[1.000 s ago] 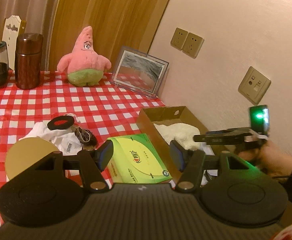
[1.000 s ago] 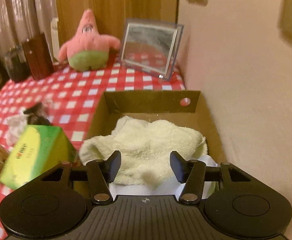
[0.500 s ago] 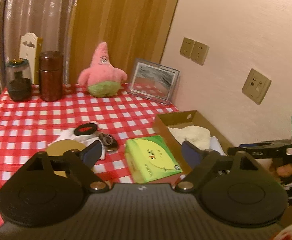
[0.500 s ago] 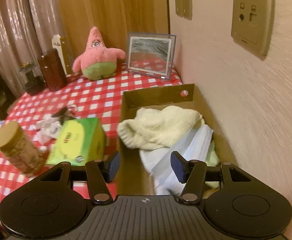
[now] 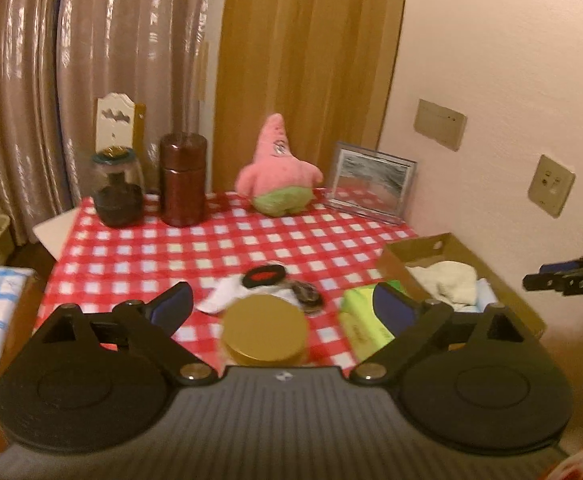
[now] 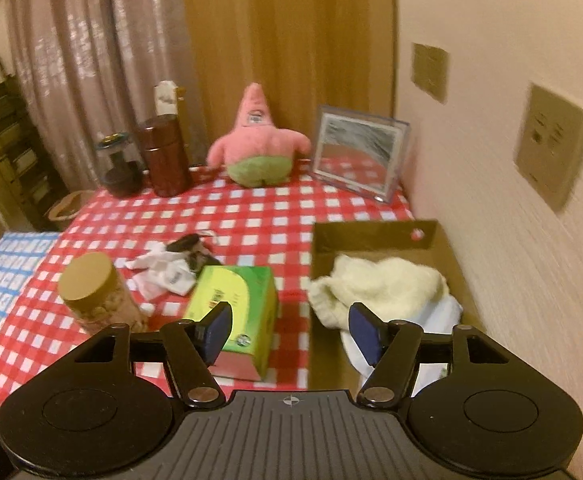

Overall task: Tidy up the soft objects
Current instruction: 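Move both tools back to the dark scrunchie and black round pad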

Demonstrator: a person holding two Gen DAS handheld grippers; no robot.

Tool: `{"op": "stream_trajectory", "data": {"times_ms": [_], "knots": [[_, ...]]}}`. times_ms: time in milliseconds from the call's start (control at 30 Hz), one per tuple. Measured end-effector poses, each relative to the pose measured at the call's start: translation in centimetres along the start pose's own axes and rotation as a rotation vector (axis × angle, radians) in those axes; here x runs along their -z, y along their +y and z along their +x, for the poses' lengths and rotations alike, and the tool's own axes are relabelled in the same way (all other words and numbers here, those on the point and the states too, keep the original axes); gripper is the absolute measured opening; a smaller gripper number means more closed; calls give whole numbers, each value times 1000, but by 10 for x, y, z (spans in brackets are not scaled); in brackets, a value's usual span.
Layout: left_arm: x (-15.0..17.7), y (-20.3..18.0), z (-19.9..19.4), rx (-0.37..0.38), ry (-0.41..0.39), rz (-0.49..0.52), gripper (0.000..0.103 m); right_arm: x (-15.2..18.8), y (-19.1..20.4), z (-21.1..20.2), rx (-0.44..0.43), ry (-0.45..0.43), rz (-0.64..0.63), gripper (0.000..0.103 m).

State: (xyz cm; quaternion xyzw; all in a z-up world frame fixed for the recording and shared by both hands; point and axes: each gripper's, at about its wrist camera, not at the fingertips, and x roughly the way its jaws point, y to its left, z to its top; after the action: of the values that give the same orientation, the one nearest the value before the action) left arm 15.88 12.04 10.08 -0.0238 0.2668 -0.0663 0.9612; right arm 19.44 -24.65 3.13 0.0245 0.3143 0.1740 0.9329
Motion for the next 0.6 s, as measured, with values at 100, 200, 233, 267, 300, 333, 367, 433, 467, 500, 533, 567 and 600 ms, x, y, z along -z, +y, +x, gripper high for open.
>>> {"op": "stream_trajectory", "data": {"times_ms": [100, 200, 233, 267, 300, 333, 367, 433, 467, 500, 533, 567, 600], "knots": [[-10, 20, 0, -10, 3, 35, 96, -10, 14, 7, -24, 9, -56, 66], [-21, 40, 7, -24, 8, 77, 96, -18, 24, 21, -65, 28, -94, 66], [-25, 47, 11, -25, 11, 94, 96, -21, 27, 27, -81, 36, -104, 66], [-27, 53, 14, -26, 13, 106, 96, -24, 29, 33, -88, 42, -110, 66], [-31, 59, 19, -22, 15, 122, 96, -27, 31, 40, -95, 47, -115, 66], [-34, 66, 24, -16, 19, 137, 96, -32, 33, 48, -107, 51, -121, 66], [-37, 72, 31, -14, 25, 150, 96, -36, 35, 56, -120, 55, -129, 66], [-43, 82, 45, -6, 36, 179, 96, -45, 38, 70, -147, 60, -156, 66], [-45, 87, 53, 3, 39, 198, 96, -49, 41, 77, -160, 61, -175, 66], [-47, 91, 61, 7, 40, 219, 96, -54, 45, 85, -171, 64, -193, 66], [-50, 95, 71, 15, 44, 243, 96, -59, 48, 94, -185, 71, -214, 66], [-51, 99, 80, 24, 51, 270, 96, -64, 50, 103, -202, 77, -231, 66], [-52, 101, 89, 25, 55, 293, 96, -68, 53, 110, -220, 82, -243, 66]]}}
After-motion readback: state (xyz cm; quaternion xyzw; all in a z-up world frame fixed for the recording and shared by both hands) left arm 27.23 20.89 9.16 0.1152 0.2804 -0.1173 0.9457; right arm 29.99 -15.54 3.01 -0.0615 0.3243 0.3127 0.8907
